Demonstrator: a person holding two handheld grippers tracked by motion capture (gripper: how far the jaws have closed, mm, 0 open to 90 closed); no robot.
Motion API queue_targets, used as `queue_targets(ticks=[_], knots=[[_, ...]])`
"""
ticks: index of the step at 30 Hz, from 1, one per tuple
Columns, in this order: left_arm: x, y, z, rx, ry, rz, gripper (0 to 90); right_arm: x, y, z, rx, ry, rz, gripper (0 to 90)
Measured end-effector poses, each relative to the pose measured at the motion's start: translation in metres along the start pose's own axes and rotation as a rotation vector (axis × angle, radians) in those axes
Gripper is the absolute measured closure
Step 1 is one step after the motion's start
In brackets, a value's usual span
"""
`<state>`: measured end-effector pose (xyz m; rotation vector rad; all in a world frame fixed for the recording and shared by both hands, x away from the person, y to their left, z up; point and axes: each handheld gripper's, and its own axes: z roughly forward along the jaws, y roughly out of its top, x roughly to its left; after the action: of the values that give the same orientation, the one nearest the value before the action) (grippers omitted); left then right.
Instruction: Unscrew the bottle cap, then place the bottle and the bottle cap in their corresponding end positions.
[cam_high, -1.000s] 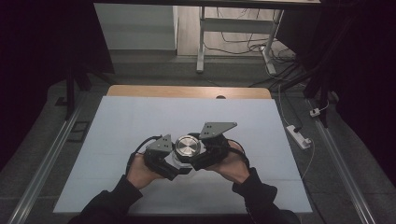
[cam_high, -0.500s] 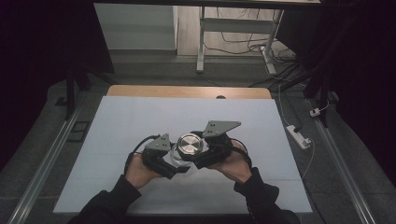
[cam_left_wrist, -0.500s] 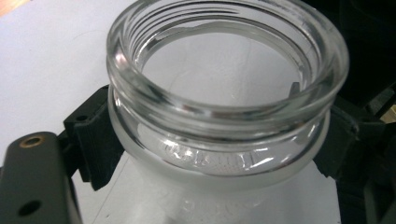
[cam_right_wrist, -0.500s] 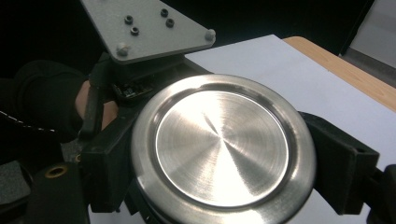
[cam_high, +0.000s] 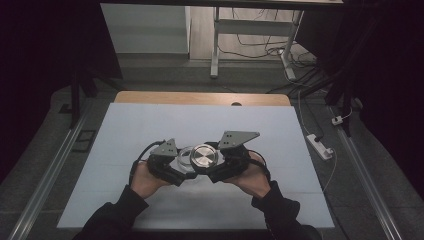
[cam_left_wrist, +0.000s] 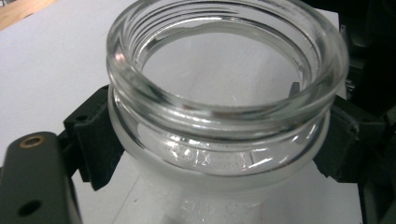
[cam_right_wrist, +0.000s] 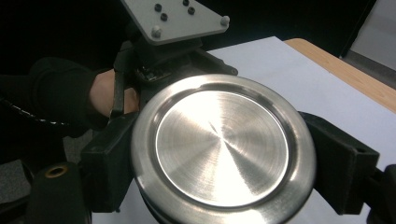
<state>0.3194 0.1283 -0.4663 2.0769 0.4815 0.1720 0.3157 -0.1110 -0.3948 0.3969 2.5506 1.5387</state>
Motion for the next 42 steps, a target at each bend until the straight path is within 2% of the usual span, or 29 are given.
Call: queue_targets(ticks=[15, 30, 42], knots=[[0.009, -0.002, -0.005, -0.010, 0.035, -0.022, 15.4, 0.005, -0.006, 0.001, 0.010, 0.003, -0.011, 18.5], [0.016, 0.000, -0.007, -0.016, 0.057, -0.025, 15.4, 0.008, -0.015, 0.001, 0.012, 0.013, -0.002, 18.5], [0.024, 0.007, -0.012, -0.048, 0.075, -0.027, 15.4, 0.015, -0.020, 0.001, 0.006, 0.026, -0.007, 18.5]])
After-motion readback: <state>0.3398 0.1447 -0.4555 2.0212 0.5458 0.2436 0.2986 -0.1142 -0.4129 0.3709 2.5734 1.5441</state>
